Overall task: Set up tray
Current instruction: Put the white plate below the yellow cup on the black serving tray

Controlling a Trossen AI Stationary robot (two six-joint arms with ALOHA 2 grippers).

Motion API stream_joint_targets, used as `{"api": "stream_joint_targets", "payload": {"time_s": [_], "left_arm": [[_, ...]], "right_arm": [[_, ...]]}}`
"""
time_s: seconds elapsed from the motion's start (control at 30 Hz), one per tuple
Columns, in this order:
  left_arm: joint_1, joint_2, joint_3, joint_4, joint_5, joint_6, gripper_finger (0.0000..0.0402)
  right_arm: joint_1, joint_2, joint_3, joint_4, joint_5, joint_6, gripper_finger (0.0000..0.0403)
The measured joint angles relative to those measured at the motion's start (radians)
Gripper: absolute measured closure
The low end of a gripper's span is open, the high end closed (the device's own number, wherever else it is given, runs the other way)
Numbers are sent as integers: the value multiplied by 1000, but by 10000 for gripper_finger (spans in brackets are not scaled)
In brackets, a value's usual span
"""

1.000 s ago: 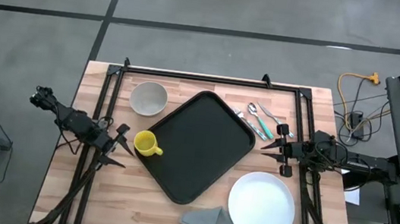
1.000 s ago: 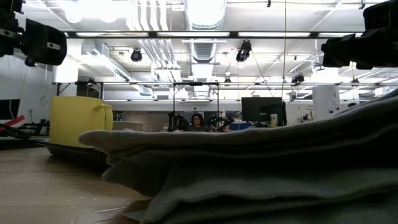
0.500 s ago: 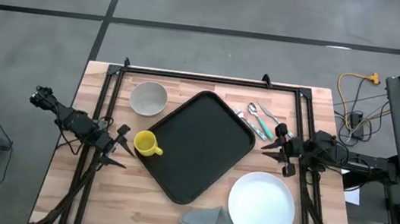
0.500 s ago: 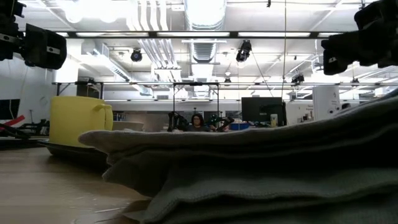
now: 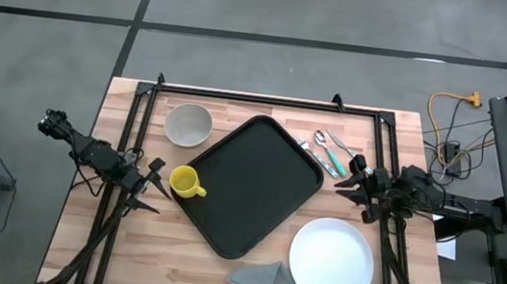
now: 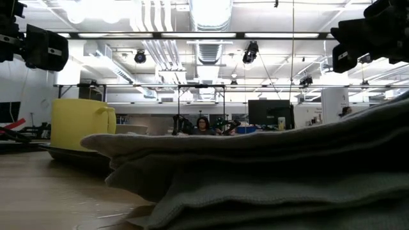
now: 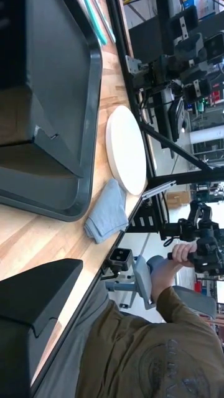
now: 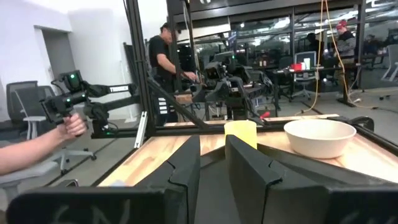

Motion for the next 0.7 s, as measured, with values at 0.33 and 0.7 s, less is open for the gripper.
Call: {"api": "stream_joint_targets", "payload": {"time_s": [0.33,0.7], "left_arm": [[0,0,0,0,0,0,193],[-1,11,-2,4,125,-74,193]], "right_arm": [[0,152,291,-273,0,-88,335],[0,499,520,-425,-1,7,335]]}}
